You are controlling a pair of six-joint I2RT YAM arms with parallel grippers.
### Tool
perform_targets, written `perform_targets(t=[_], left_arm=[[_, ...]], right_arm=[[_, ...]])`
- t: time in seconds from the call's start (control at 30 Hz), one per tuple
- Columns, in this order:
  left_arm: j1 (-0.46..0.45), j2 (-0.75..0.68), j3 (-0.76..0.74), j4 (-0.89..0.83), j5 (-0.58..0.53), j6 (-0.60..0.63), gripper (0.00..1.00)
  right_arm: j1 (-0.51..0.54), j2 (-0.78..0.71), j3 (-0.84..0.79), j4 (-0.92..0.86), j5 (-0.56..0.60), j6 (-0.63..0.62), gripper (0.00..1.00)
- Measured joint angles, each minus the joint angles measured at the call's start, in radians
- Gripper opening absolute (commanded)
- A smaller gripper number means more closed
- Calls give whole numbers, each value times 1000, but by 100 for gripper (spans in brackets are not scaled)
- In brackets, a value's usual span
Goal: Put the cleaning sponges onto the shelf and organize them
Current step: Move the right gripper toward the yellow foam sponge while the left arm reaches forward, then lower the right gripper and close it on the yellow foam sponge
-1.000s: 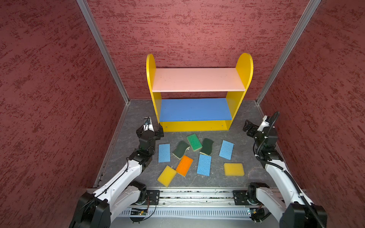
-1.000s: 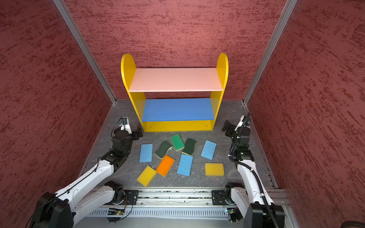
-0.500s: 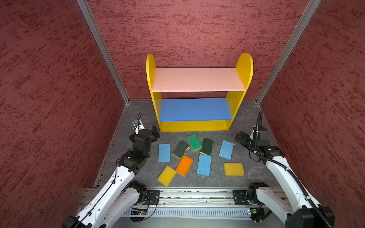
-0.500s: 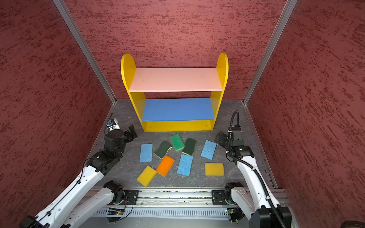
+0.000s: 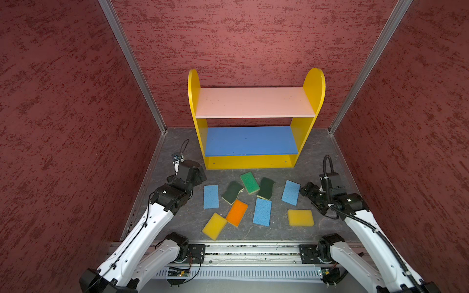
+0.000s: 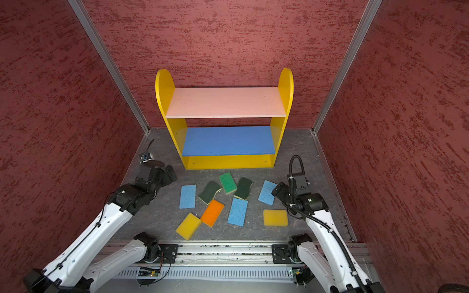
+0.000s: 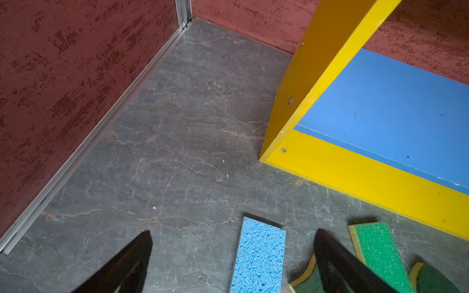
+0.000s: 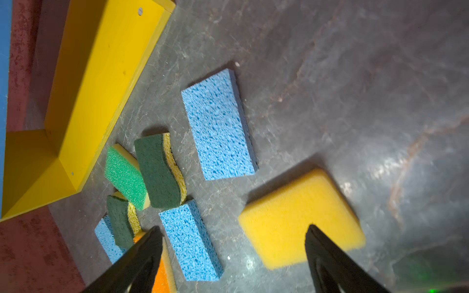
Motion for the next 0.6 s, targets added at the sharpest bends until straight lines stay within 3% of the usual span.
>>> perform_targets(t=[0.2,0.6], left_arm=[[0,-1,3,-69,40,-29,99],[0,55,60,-140,97,-28,99]], right_arm=[[23,11,8,-121,3,189,90],[39,132,60,-250,-20,326,97]])
